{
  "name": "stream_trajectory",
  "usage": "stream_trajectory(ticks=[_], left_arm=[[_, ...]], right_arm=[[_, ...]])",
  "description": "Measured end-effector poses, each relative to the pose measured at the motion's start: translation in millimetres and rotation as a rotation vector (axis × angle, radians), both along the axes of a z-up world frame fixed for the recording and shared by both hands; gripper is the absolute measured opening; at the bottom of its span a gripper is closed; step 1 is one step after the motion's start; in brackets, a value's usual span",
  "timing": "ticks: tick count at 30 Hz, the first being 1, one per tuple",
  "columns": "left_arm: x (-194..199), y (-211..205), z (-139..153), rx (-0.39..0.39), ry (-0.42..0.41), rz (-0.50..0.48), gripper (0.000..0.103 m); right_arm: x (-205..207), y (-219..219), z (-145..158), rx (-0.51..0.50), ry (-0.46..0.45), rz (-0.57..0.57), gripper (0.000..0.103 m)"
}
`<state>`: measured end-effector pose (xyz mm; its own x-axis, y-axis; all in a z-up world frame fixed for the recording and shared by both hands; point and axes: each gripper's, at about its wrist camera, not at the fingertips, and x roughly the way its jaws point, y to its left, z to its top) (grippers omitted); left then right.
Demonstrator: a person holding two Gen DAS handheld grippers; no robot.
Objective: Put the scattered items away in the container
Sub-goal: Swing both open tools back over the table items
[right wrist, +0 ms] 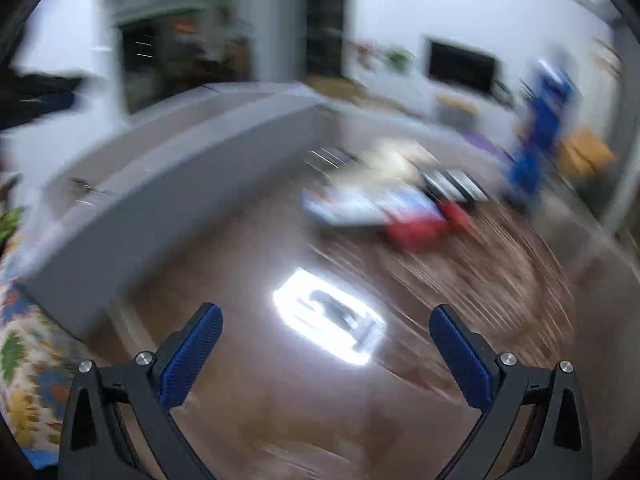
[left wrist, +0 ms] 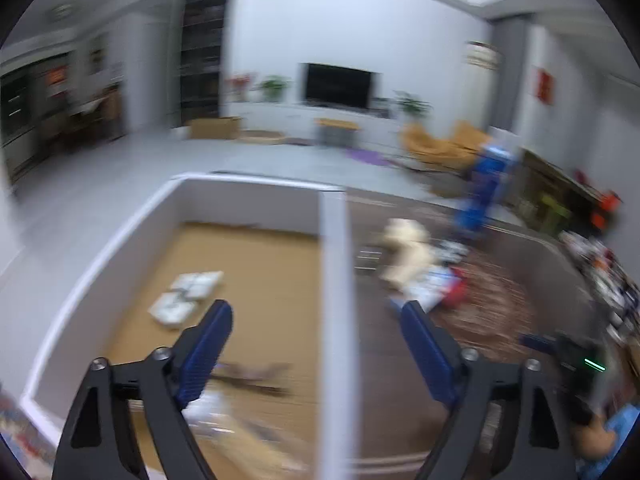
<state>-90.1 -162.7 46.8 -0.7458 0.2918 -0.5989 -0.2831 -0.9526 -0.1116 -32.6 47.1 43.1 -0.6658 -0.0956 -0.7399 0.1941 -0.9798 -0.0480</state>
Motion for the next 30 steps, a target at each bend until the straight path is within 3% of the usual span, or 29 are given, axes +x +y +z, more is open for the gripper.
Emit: stream_trajectory(ticks=[2,4,7,10,16,18,21,30], left_arm=[[16.3,41.9,-1.8,-0.029,0.004,-0.093,0.102],[24.4,86.5,-19.0,-0.076,-0.028,-0.168,0.103],[17.8,147.6,-73.1,-0.177,-0.13,-0.251,0.103],[2.1,175.5,-124.6,-0.241,-0.177,-0.235,0.103],[-27.9,181.8,-173.1,-0.245,-0.209,-0.171,0.103],[-41.4,180.9,-175.3,-0.197,-0.233,-0.167,0.103],[-63.1,185.4,-175.7,-0.226,-0.23,-0.153,0.103],[-134.0,178.1,-178.7,-0.209,-0.245,-0.111,0.103]], right_arm=[[-1.9,35.6,-14.6,0.035,-0.051,-0.083,0.103],[1.2,62.7,-27.2,0.071,-0.092,-0.146,0.103],[11.8,99.4,-37.9,0.072,-0.128,-0.196,0.103],[23.6,110.1,-41.3,0.047,-0.144,-0.214,0.103],[23.9,118.6,-42.9,-0.019,-0.157,-0.221,0.103],[18.5,119.5,-42.0,-0.023,-0.155,-0.238,0.103],[15.5,118.7,-42.8,-0.024,-0.127,-0.246,0.103],[16.5,118.7,-42.5,-0.026,-0.122,-0.247,0.103]])
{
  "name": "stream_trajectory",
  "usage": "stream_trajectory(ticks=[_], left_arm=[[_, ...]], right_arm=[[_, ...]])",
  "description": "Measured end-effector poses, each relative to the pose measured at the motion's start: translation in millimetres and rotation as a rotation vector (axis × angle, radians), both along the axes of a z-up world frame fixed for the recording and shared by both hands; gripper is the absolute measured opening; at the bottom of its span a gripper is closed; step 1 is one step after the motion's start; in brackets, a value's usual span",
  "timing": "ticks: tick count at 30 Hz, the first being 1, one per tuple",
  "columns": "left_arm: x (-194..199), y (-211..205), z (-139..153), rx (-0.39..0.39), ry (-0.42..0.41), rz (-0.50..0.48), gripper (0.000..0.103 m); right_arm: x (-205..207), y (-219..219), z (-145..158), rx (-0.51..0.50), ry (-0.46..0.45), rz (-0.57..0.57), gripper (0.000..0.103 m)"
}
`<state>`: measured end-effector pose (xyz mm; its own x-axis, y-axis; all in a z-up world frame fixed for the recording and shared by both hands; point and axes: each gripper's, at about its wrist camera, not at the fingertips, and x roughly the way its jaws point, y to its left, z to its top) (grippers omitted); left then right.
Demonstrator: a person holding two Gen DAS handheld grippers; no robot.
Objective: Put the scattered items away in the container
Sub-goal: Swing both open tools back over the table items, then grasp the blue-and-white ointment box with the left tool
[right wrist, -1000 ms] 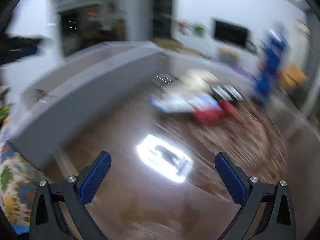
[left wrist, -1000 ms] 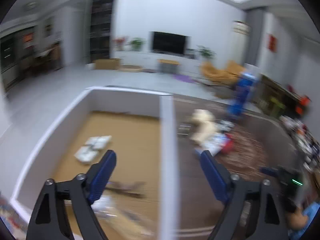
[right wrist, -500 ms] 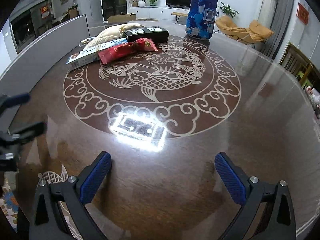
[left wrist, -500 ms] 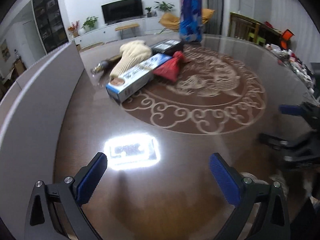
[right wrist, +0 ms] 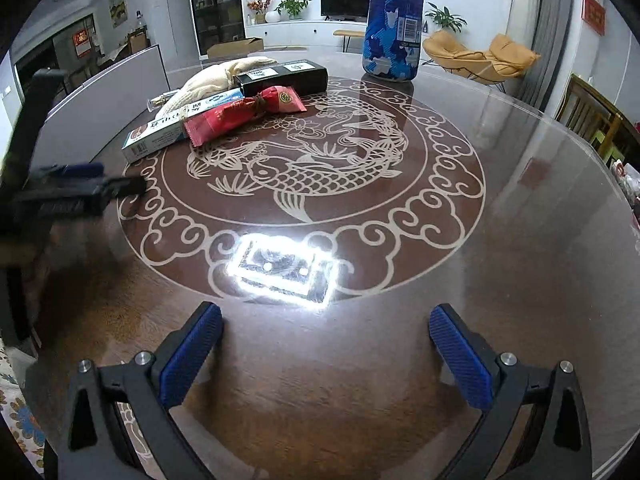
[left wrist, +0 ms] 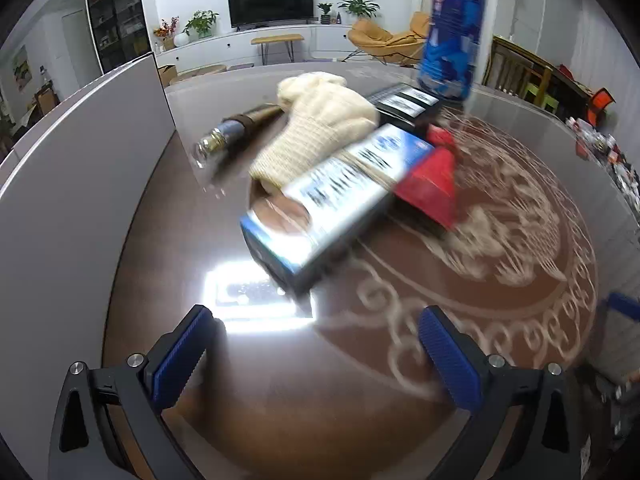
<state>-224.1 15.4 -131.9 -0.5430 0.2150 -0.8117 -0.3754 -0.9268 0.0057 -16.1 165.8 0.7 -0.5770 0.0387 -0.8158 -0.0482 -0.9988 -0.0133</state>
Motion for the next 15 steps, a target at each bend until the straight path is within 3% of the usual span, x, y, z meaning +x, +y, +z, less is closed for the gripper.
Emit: stream_trajectory(ticks=[9,15], left_arm=[[-43.9,20.8,-1.8,-0.002,0.001,-0.058,0.103],[-52.5,47.3,-1.9,0.0,-0.002,-0.079,0.103]], right_arm=[[0.0,-0.3,-0.3,0.0,0.0,0.001,0.103],[0.5,-0.8,-0.3,0.0,0.001,0.001,0.103]])
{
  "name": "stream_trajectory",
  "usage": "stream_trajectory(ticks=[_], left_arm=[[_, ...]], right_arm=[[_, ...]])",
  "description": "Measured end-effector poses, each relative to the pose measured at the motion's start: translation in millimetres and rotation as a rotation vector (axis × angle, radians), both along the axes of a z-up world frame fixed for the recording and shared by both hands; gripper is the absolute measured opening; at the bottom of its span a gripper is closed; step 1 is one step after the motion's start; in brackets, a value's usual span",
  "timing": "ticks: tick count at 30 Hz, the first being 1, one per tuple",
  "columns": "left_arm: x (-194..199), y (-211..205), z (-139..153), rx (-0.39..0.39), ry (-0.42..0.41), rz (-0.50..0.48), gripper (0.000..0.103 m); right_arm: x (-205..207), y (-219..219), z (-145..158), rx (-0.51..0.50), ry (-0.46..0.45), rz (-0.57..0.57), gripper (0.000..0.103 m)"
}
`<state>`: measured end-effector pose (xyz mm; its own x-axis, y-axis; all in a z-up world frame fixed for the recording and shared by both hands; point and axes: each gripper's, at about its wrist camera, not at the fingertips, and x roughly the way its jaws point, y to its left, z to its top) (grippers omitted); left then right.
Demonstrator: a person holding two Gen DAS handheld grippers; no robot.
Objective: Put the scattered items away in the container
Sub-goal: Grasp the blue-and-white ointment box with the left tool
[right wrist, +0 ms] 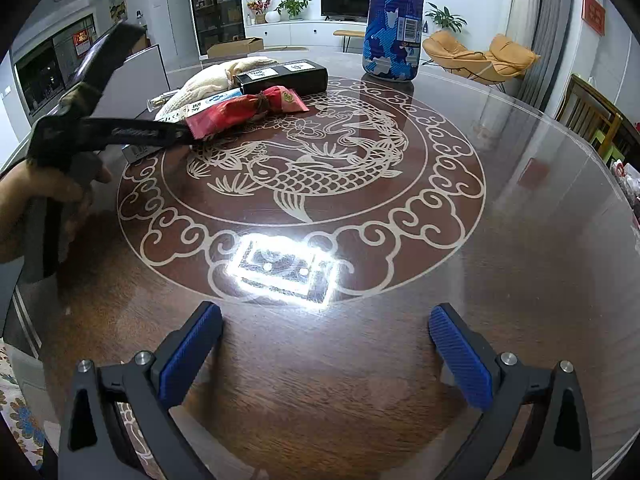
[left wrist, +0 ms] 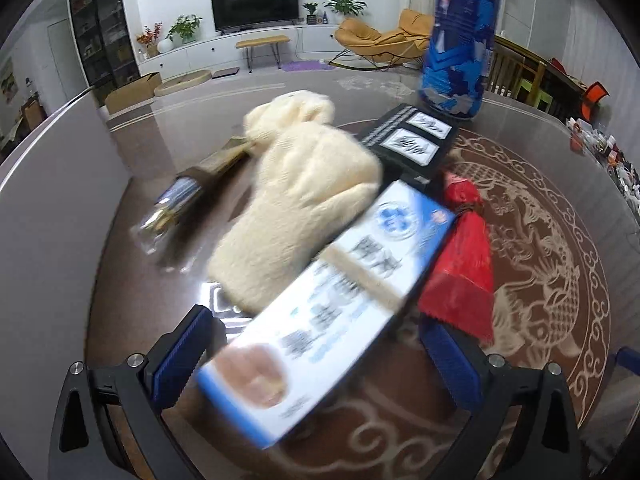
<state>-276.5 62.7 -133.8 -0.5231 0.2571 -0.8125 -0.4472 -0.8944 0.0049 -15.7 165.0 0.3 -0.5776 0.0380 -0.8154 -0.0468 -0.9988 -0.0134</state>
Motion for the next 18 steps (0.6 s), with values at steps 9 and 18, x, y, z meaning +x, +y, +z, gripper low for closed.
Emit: stream_trajectory(ticks=[9,18], left_arm=[[20.9,19.8,7.3,0.029,0.037,-0.106,0.055],[87.9,-31.7,8.1,0.074,0.033,0.028,0.041]], right_arm=[[0.1,-0.5,-0.2,0.0,0.0,0.001,0.103],[0.1,-0.7,-0.5,0.0,0.0,0.002,0.103]])
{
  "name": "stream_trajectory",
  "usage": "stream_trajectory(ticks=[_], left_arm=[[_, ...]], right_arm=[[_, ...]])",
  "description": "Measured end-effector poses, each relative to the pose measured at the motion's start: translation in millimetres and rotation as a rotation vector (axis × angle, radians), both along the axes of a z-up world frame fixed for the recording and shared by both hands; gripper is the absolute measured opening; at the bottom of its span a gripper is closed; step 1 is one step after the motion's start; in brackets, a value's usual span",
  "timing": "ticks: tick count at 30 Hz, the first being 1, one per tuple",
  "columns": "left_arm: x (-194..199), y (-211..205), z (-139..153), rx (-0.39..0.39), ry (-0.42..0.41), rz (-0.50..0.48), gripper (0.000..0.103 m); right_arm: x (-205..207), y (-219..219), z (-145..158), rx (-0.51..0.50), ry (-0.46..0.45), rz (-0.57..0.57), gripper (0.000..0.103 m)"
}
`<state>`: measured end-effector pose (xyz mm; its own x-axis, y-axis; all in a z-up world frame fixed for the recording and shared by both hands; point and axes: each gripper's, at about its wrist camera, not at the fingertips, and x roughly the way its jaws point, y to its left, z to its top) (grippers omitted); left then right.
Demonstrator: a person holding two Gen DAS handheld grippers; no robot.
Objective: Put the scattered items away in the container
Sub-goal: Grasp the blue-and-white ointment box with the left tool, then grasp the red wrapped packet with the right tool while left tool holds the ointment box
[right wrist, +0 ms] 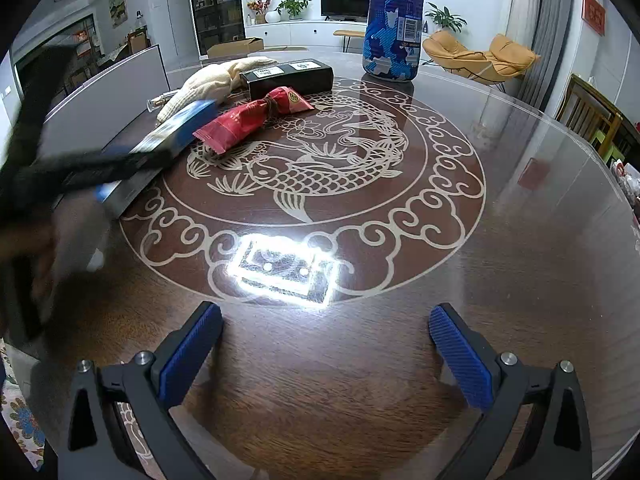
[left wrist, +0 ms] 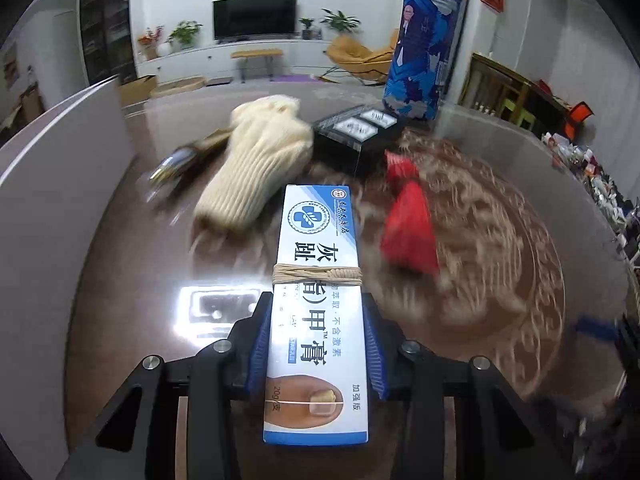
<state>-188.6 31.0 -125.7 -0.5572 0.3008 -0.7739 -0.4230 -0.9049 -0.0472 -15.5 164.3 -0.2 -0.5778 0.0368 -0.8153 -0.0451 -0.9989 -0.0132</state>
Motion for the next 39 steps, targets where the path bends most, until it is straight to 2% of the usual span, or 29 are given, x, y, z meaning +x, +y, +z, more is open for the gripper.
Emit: stream_trajectory(ticks=[3,7,9,12,14,18,19,20,21,22,23,25,29,33,35,39], left_arm=[[30.8,-9.8,-1.0,-0.045,0.015,0.003,0.041],[55.0,-24.7,-1.3,-0.046,0.015,0.029,0.041],[59.8,-30.4,-0.8,-0.045,0.014,0.045,0.041],[62.6,-30.0,-0.2,-0.066,0.022,0.05,0.042],[62.4,-27.7,-0.5,-0.073,0.025,0.05,0.042],[62.7,-26.8,-0.7,-0.072,0.025,0.049,0.042],[62.8,-26.8,-0.7,-0.072,0.025,0.049,0.042],[62.7,-26.8,-0.7,-0.072,0.025,0.049,0.042],[63.1,-26.8,-0.8,-0.071,0.024,0.049,0.042],[62.7,-26.6,-0.5,-0.071,0.024,0.049,0.042],[62.5,-26.4,-0.2,-0.07,0.023,0.049,0.042],[62.6,-25.7,0.1,-0.069,0.023,0.05,0.042],[62.8,-25.6,0.0,-0.069,0.023,0.05,0.042],[63.5,-23.5,0.1,-0.08,0.028,0.052,0.042],[64.5,-23.0,0.2,-0.02,0.005,0.074,0.041],[64.7,1.7,0.0,-0.013,0.003,0.072,0.041]], right_arm=[[-0.1,0.1,0.2,-0.001,0.0,0.0,0.103],[-7.4,-0.3,0.8,-0.002,-0.004,-0.005,0.103],[-29.9,-2.1,2.5,-0.014,-0.031,0.007,0.103],[-80.8,-7.3,9.2,-0.14,-0.054,0.027,0.1],[-118.5,-15.6,13.2,-0.209,-0.075,0.031,0.088],[-167.0,-32.9,13.0,-0.237,-0.096,-0.018,0.083],[-175.1,-36.9,13.2,-0.228,-0.095,-0.034,0.073],[-180.9,-40.0,13.6,-0.208,-0.093,-0.046,0.056],[-185.0,-41.8,13.7,-0.177,-0.092,-0.059,0.044],[-187.5,-41.6,13.6,-0.153,-0.092,-0.074,0.025],[-187.7,-38.8,13.0,-0.158,-0.09,-0.086,0.021],[-182.1,-32.1,12.1,-0.183,-0.077,-0.085,0.019],[-151.6,-23.4,11.9,-0.118,-0.054,-0.002,0.019],[-84.9,-1.1,11.8,-0.077,-0.027,0.081,0.019],[-43.5,12.8,10.2,-0.035,-0.005,0.102,0.019],[11.3,51.3,7.7,0.016,0.035,0.041,0.019]])
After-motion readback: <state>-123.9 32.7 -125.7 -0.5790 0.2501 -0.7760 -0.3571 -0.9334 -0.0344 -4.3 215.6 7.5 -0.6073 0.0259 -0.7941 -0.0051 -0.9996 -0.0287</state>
